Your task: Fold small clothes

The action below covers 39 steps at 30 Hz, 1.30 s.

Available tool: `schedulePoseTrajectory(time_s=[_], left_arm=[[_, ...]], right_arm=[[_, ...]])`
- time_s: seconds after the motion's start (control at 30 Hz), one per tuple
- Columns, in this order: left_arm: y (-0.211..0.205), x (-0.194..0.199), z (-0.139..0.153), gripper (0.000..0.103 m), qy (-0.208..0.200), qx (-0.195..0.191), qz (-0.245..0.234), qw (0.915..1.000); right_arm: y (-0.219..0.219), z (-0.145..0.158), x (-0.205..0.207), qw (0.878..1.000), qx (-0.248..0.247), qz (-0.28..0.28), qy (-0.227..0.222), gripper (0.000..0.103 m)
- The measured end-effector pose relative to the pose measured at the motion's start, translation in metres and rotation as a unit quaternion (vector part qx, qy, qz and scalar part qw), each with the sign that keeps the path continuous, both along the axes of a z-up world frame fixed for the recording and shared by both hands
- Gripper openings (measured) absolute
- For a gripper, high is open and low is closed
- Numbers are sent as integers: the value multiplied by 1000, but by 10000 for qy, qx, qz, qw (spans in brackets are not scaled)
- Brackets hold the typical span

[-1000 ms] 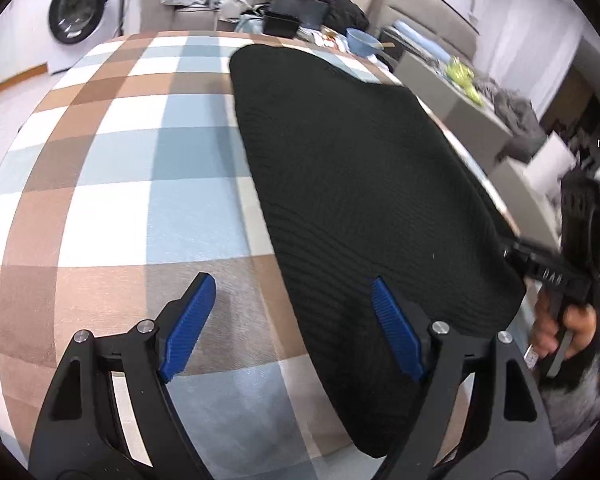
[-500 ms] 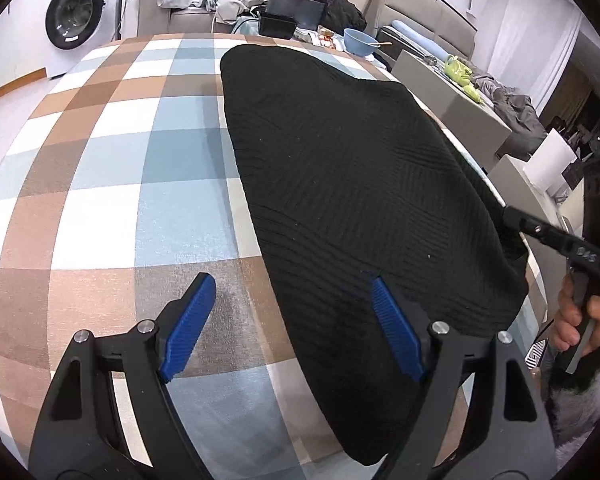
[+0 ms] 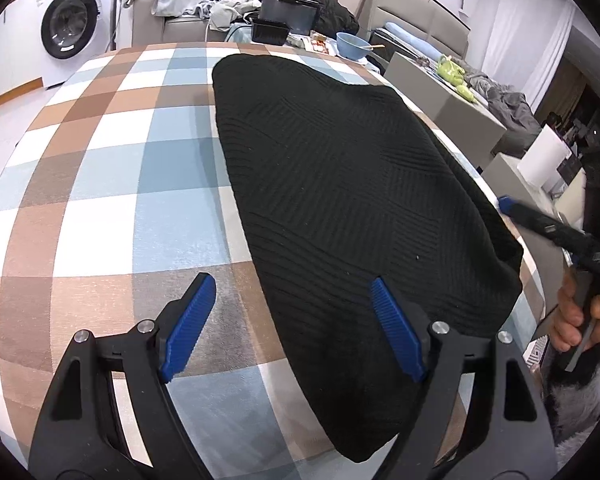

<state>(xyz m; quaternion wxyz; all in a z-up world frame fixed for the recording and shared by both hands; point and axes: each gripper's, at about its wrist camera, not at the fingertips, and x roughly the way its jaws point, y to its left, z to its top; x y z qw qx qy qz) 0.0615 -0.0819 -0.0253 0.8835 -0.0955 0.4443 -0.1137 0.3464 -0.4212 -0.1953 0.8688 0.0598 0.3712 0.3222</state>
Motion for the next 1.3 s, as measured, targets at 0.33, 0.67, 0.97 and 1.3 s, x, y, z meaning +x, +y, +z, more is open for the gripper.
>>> schedulePoseTrajectory(time_s=[0.33, 0.67, 0.97, 1.3], left_arm=[[0, -2, -7, 78, 90, -21, 12, 10000], [2, -2, -7, 78, 140, -207, 42, 9997], [-11, 0, -11, 65, 102, -343, 81, 9993], [-9, 9, -10, 24, -137, 58, 425, 9990]], right_arm=[[-2, -12, 17, 9985, 470, -83, 276, 9], [-18, -18, 13, 9957, -292, -873, 143, 35], [-30, -30, 17, 9954, 131, -786, 531, 37], [-17, -41, 27, 9970, -98, -615, 468, 18]])
